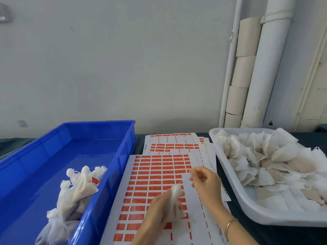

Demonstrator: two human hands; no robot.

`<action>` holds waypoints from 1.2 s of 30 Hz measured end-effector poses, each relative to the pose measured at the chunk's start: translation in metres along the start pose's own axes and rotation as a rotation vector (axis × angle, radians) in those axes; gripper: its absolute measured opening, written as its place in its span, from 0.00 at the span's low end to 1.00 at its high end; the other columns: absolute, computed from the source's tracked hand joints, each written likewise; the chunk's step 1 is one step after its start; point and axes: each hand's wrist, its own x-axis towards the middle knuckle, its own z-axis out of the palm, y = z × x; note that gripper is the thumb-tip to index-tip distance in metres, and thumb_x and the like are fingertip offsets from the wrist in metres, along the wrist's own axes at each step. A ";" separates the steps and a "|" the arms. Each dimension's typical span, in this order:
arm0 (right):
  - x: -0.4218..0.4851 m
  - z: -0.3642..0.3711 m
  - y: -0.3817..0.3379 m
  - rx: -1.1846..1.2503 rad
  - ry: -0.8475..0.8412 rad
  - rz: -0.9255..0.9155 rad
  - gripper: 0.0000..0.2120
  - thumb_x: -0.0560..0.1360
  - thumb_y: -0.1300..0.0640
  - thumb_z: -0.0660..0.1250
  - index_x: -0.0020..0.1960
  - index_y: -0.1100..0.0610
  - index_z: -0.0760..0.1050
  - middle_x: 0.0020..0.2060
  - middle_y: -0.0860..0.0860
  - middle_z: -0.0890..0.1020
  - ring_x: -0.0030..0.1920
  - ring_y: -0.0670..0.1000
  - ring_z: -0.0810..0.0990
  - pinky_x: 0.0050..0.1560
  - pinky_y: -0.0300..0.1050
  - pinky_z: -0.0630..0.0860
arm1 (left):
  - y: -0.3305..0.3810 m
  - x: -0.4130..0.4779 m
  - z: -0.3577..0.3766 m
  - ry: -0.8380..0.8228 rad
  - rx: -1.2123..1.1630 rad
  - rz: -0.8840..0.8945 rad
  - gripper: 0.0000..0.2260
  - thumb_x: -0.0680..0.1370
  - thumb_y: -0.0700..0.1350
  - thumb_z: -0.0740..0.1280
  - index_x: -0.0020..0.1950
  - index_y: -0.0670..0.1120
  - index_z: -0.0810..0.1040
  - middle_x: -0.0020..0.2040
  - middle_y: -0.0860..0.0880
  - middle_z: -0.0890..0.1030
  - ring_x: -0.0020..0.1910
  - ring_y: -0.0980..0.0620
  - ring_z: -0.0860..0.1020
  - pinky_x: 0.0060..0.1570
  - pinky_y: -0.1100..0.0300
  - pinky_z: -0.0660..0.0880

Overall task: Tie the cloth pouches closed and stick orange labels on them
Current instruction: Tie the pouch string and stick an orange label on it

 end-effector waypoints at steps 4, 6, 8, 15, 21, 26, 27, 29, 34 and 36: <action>-0.003 0.017 0.027 0.010 -0.019 0.110 0.03 0.76 0.58 0.69 0.43 0.53 0.80 0.33 0.46 0.83 0.34 0.46 0.82 0.33 0.32 0.77 | 0.003 0.018 -0.013 -0.047 -0.352 0.036 0.08 0.78 0.41 0.64 0.56 0.44 0.75 0.38 0.46 0.85 0.36 0.49 0.84 0.32 0.56 0.79; -0.003 0.020 0.035 -0.021 -0.046 0.097 0.05 0.75 0.58 0.70 0.41 0.51 0.79 0.33 0.47 0.83 0.34 0.47 0.82 0.37 0.35 0.79 | 0.007 0.029 -0.015 -0.096 -0.517 -0.005 0.15 0.74 0.43 0.65 0.59 0.40 0.73 0.37 0.40 0.83 0.32 0.45 0.81 0.35 0.55 0.78; -0.003 0.018 0.039 -0.035 -0.107 0.089 0.06 0.74 0.56 0.71 0.40 0.47 0.79 0.34 0.44 0.83 0.35 0.45 0.82 0.38 0.32 0.78 | 0.012 0.035 -0.019 -0.140 -0.566 0.024 0.19 0.72 0.45 0.64 0.60 0.36 0.73 0.38 0.39 0.80 0.31 0.47 0.78 0.35 0.56 0.77; -0.013 0.018 0.038 -0.050 -0.304 -0.017 0.07 0.72 0.55 0.73 0.39 0.44 0.79 0.36 0.38 0.83 0.44 0.39 0.82 0.44 0.29 0.77 | -0.009 0.039 -0.023 0.100 -0.060 0.304 0.12 0.78 0.51 0.62 0.60 0.50 0.78 0.56 0.48 0.82 0.56 0.48 0.80 0.54 0.52 0.78; -0.014 0.016 0.035 0.024 -0.401 -0.079 0.09 0.73 0.60 0.71 0.38 0.47 0.80 0.35 0.44 0.83 0.41 0.48 0.82 0.44 0.37 0.79 | -0.030 0.044 -0.011 0.113 0.487 0.736 0.13 0.79 0.46 0.65 0.60 0.60 0.75 0.53 0.57 0.80 0.55 0.60 0.77 0.53 0.68 0.75; -0.018 0.017 0.030 0.146 -0.465 -0.072 0.05 0.72 0.55 0.69 0.39 0.50 0.81 0.35 0.48 0.83 0.40 0.51 0.81 0.43 0.41 0.80 | -0.032 0.045 -0.009 0.196 0.578 0.841 0.19 0.77 0.40 0.68 0.60 0.62 0.73 0.56 0.63 0.77 0.59 0.66 0.73 0.52 0.76 0.70; -0.020 0.018 0.029 0.164 -0.465 -0.074 0.04 0.71 0.53 0.69 0.39 0.49 0.82 0.35 0.48 0.83 0.40 0.51 0.81 0.43 0.41 0.80 | -0.032 0.047 -0.009 0.204 0.563 0.860 0.18 0.77 0.39 0.68 0.59 0.61 0.74 0.55 0.62 0.78 0.59 0.65 0.74 0.52 0.76 0.71; -0.022 0.019 0.028 0.197 -0.457 -0.081 0.04 0.71 0.51 0.69 0.39 0.46 0.82 0.37 0.47 0.84 0.42 0.51 0.82 0.43 0.39 0.80 | -0.033 0.048 -0.010 0.205 0.517 0.880 0.15 0.77 0.39 0.67 0.59 0.57 0.78 0.53 0.59 0.81 0.57 0.61 0.77 0.53 0.72 0.73; -0.021 0.020 0.031 0.229 -0.377 -0.059 0.06 0.74 0.53 0.69 0.39 0.46 0.81 0.36 0.49 0.83 0.41 0.50 0.82 0.43 0.39 0.79 | -0.029 0.042 -0.009 0.118 0.352 0.676 0.14 0.77 0.55 0.58 0.53 0.53 0.81 0.46 0.57 0.83 0.50 0.56 0.80 0.47 0.67 0.77; -0.018 0.021 0.036 0.207 -0.307 -0.029 0.06 0.75 0.57 0.70 0.40 0.49 0.78 0.38 0.47 0.82 0.43 0.48 0.80 0.47 0.41 0.79 | -0.028 0.041 -0.007 0.120 0.334 0.563 0.16 0.75 0.60 0.57 0.50 0.54 0.79 0.44 0.58 0.81 0.47 0.59 0.79 0.43 0.72 0.74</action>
